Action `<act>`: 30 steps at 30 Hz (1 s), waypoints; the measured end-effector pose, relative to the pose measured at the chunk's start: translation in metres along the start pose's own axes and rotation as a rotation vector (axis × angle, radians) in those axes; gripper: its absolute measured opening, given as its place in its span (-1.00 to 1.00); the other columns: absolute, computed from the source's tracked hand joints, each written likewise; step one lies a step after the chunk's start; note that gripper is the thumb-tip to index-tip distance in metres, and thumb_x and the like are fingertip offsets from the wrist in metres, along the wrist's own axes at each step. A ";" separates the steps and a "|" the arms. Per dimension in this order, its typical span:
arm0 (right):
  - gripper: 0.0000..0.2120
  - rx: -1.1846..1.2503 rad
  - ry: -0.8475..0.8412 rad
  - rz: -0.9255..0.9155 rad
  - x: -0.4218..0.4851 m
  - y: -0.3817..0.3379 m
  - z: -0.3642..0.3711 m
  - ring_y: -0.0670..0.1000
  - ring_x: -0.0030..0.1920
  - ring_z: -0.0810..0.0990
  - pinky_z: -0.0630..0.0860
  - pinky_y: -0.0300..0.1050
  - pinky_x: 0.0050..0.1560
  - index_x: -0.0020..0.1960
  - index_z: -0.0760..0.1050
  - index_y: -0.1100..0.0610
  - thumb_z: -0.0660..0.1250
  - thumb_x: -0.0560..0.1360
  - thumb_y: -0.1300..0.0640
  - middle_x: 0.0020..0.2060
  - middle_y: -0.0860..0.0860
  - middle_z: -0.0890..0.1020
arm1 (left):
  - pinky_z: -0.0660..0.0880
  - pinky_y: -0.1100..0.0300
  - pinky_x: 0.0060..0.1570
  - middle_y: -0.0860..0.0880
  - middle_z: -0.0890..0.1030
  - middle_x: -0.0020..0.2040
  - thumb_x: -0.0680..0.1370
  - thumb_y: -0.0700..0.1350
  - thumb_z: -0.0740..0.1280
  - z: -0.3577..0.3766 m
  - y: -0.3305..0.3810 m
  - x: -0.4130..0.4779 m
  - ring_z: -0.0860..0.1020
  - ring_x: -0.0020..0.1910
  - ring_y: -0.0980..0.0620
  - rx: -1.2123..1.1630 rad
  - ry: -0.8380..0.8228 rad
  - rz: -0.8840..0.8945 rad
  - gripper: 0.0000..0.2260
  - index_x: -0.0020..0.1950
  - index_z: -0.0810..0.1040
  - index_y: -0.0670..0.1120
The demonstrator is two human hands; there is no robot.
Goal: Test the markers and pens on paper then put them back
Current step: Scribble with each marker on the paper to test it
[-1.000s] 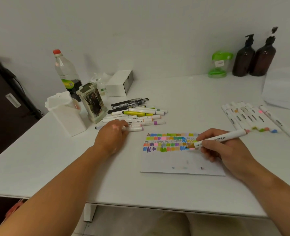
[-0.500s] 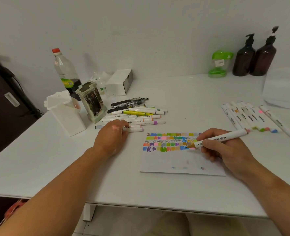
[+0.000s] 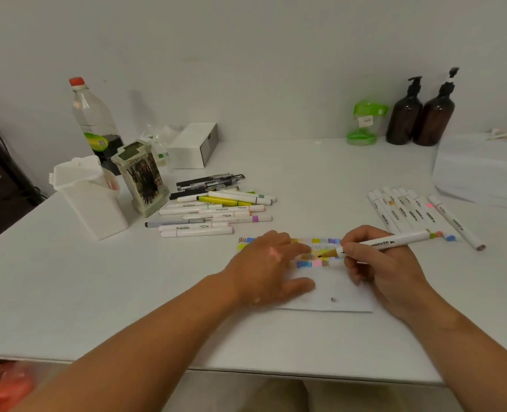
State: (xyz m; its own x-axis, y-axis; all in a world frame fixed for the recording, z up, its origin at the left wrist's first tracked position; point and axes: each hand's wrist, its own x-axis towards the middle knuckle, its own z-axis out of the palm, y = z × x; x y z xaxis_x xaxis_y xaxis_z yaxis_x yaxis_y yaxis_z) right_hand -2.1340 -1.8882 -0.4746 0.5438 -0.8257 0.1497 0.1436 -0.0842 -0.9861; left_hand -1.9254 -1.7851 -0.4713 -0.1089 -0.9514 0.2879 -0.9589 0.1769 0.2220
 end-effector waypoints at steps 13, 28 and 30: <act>-0.85 -0.242 -0.023 0.106 0.005 -0.010 -0.003 0.04 -0.45 0.55 0.50 -0.14 -0.46 -0.20 0.64 0.11 0.41 0.51 0.28 -0.42 0.12 0.61 | 0.45 0.11 0.08 0.11 0.53 -0.01 0.45 0.46 0.13 0.006 0.005 -0.002 0.45 -0.03 0.07 0.059 -0.012 -0.136 -0.42 0.33 0.44 0.16; -0.93 -0.516 -0.028 0.120 0.007 0.001 0.009 -0.05 -0.51 0.53 0.42 -0.26 -0.50 -0.16 0.65 -0.04 0.48 0.44 0.13 -0.48 0.02 0.62 | 0.44 0.12 0.11 0.14 0.51 -0.02 0.43 0.51 0.09 0.020 0.006 -0.001 0.41 -0.05 0.12 0.023 -0.032 -0.199 -0.36 0.36 0.43 0.19; -0.91 -0.533 -0.046 0.121 0.007 0.000 0.009 -0.05 -0.51 0.52 0.42 -0.25 -0.50 -0.17 0.65 -0.04 0.46 0.43 0.16 -0.49 0.01 0.61 | 0.44 0.12 0.13 0.14 0.52 0.00 0.43 0.51 0.10 0.020 0.007 -0.001 0.42 -0.03 0.12 0.019 -0.035 -0.200 -0.36 0.37 0.43 0.19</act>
State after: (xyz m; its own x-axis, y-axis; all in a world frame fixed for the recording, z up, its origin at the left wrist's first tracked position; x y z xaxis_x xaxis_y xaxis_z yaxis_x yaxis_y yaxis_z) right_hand -2.1230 -1.8890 -0.4733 0.5677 -0.8229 0.0241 -0.3544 -0.2707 -0.8950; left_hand -1.9371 -1.7885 -0.4889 0.0752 -0.9754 0.2074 -0.9671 -0.0206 0.2536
